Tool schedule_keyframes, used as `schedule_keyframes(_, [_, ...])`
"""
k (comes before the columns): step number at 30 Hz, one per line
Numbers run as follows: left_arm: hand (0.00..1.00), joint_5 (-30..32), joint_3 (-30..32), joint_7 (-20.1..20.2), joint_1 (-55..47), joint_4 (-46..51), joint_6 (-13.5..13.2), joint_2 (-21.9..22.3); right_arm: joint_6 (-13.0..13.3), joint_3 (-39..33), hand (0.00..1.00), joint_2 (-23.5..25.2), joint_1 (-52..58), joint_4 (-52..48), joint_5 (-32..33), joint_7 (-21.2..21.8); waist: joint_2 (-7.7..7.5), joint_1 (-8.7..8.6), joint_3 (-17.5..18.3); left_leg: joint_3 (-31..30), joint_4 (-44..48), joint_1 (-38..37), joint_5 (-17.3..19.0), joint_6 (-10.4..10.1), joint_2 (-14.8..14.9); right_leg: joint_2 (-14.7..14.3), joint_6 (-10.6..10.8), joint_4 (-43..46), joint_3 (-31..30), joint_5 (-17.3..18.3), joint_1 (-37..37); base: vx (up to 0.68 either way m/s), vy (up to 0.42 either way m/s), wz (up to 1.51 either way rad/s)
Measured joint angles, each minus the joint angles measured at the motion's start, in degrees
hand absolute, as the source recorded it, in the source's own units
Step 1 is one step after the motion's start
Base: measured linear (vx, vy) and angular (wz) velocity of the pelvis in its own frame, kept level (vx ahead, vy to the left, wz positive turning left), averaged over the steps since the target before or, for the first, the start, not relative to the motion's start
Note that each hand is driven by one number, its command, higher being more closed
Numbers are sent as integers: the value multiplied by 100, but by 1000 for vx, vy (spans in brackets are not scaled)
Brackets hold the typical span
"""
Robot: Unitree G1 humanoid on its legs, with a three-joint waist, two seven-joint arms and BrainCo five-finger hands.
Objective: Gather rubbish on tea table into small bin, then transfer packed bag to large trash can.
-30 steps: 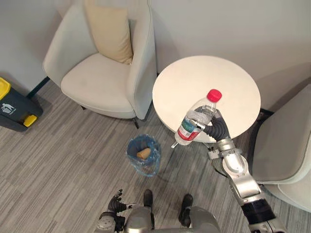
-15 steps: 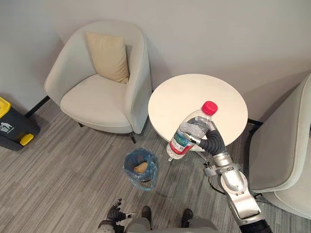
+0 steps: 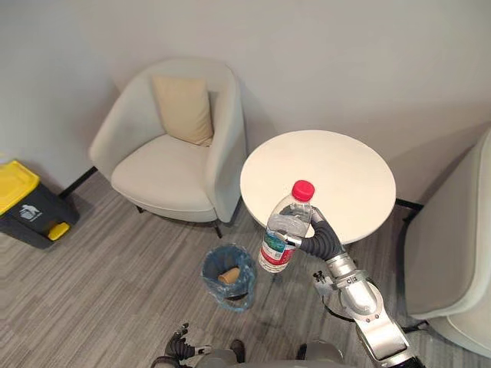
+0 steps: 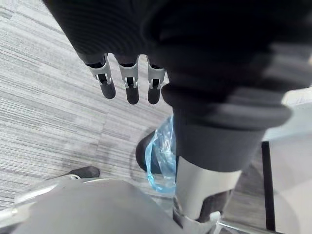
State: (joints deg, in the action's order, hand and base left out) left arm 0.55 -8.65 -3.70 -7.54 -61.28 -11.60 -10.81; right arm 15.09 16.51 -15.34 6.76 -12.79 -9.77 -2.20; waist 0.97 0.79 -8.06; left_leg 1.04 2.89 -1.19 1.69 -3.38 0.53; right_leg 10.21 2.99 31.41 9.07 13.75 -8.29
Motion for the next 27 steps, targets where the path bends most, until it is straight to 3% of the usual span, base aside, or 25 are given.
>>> schedule_keyframes(4, [0,-43,-6,-2,50,27,-1,7,-7,-105,100,-94,-47,0,3,-6,45,14,23,-553,-198,349,-295,-81,19,-283,43,-433,-599,31,-2,-26,-83,71])
schedule_keyframes(9, [0,-96,43,-8,51,32,-11,85,-16,-301,100,-109,-45,0,35,-9,186,23,-40,-868,-154,496,-389,-101,149,-364,80,-936,58,54,469,-22,-59,73])
schedule_keyframes(11, [0,-98,112,-8,47,38,-9,115,-16,-325,100,-105,-29,0,124,-12,228,12,-64,-279,-73,536,-299,124,348,-368,63,-1219,353,-10,733,19,-14,79])
schedule_keyframes(12, [0,-102,178,-8,41,46,-11,143,-16,-362,100,-103,-9,0,138,-14,223,14,-72,349,72,578,-308,397,501,-323,37,-1327,526,-42,866,68,-3,76])
schedule_keyframes(13, [0,-102,207,-10,21,54,-11,170,-17,-415,100,-104,6,9,140,-12,233,17,-76,917,242,600,-307,535,651,-278,51,-1363,685,-31,995,86,5,72])
schedule_keyframes(18, [0,-54,204,1,-51,56,7,195,-22,-751,100,-2,44,11,138,-34,346,-11,-74,2149,781,699,-286,591,724,-118,111,-1582,799,-17,1365,133,59,49])
schedule_keyframes(20, [0,14,196,6,-43,62,-1,138,-37,-978,100,117,157,12,130,-95,268,-115,-137,2225,958,736,-172,568,713,-145,128,-1787,620,-9,1556,131,111,76])
schedule_keyframes(22, [0,16,197,10,-44,99,6,126,-73,-991,100,141,149,12,124,-136,238,25,-181,2221,1122,771,-29,430,754,-167,153,-1880,580,-23,1631,85,52,19])
schedule_keyframes(27, [0,18,198,7,-78,106,7,78,-73,-868,100,276,151,17,122,-130,141,5,-242,2256,1438,835,349,335,733,-102,288,-1900,461,70,1683,33,40,-6])
